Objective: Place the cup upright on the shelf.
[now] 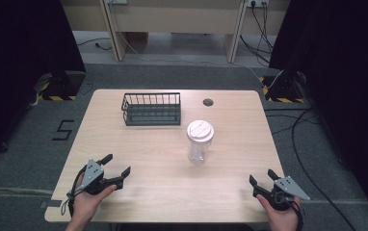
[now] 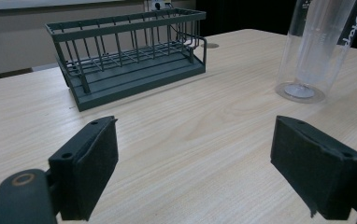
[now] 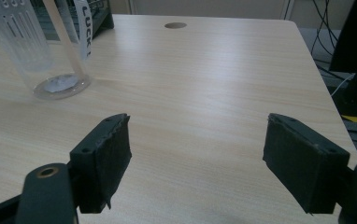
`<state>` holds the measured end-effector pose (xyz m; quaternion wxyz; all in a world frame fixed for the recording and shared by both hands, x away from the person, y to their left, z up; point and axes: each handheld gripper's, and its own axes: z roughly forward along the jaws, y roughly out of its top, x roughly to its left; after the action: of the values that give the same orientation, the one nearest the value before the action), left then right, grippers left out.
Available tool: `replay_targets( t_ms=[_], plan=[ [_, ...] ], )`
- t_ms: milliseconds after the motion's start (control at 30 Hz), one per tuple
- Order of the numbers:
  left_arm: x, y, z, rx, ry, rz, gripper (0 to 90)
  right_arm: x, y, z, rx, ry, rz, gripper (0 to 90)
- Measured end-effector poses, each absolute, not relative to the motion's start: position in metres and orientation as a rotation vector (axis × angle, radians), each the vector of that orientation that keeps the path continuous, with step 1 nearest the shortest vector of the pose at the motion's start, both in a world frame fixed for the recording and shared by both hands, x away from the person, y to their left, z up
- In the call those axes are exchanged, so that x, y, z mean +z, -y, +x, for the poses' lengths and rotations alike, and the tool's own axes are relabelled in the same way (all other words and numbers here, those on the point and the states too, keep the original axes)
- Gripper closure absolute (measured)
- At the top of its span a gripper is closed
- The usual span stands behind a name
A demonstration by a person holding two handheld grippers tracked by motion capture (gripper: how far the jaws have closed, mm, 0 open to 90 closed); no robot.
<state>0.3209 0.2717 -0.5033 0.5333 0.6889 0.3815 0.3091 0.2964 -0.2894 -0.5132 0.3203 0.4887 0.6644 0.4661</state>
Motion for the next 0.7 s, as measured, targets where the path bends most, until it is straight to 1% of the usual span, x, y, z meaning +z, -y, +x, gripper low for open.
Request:
replay_targets(
  t_ms=[300,700],
  plan=[
    [-0.503,-0.269,0.321,0.723,-0.896,1.649,14.5,-0.513,0.290,0.296,1.223,-1.752,1.288,21.6],
    [-0.488,-0.242,0.336,0.671,-0.806,1.630,14.8,-0.513,0.290,0.297,1.226,-1.756,1.300,21.5]
  ],
)
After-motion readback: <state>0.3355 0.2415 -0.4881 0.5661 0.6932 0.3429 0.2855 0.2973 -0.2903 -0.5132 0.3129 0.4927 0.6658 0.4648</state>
